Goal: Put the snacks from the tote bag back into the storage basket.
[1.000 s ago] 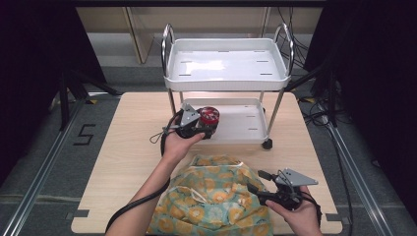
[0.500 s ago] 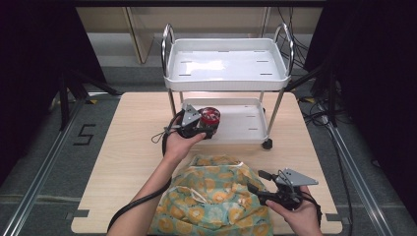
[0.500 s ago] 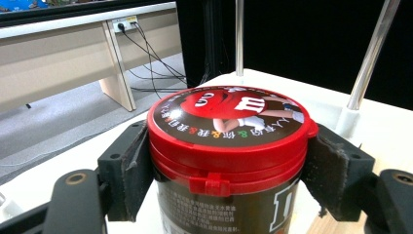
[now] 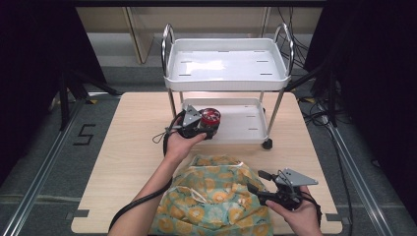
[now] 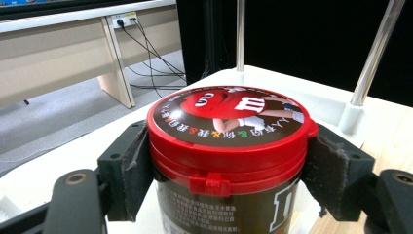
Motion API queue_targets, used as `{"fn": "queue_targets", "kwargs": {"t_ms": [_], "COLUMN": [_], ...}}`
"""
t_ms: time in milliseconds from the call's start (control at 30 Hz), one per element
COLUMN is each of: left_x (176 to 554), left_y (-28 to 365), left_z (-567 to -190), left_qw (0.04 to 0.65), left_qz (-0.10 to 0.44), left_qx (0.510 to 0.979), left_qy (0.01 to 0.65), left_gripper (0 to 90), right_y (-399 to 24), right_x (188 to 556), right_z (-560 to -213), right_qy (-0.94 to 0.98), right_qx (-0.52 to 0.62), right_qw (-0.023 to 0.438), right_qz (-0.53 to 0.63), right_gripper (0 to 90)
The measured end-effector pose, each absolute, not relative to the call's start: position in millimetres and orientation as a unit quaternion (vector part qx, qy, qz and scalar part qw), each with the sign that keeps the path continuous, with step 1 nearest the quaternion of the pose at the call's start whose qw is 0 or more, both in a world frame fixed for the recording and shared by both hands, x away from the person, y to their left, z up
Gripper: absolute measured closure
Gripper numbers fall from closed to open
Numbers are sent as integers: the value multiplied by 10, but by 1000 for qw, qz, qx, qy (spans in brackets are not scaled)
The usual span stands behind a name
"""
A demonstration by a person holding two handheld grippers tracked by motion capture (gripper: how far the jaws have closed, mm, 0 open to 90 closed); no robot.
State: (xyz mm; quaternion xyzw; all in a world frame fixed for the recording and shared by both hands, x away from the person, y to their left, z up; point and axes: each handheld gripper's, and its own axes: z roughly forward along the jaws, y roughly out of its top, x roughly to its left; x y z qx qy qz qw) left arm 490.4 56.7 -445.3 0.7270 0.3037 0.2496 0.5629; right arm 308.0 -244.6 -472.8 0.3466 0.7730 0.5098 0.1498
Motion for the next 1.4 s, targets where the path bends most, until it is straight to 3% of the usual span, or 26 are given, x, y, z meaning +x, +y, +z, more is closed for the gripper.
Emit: {"fn": "queue_targets", "kwargs": {"t_ms": [967, 1400], "left_x": [4940, 4965], "left_y": [492, 471], "left_z": [-4480, -4525], "left_qw": [560, 558], "left_qz": [244, 243], "left_qx": [733, 734], "left_qy": [297, 302], "left_gripper": [255, 255], "right_y": [-2456, -2440], "right_x": [3093, 3074], "right_z": [-4729, -4726], "right_qy": [773, 772], "right_qx": [338, 348], "right_qw": [164, 149], "right_qz": [511, 511], "right_gripper": [362, 361]}}
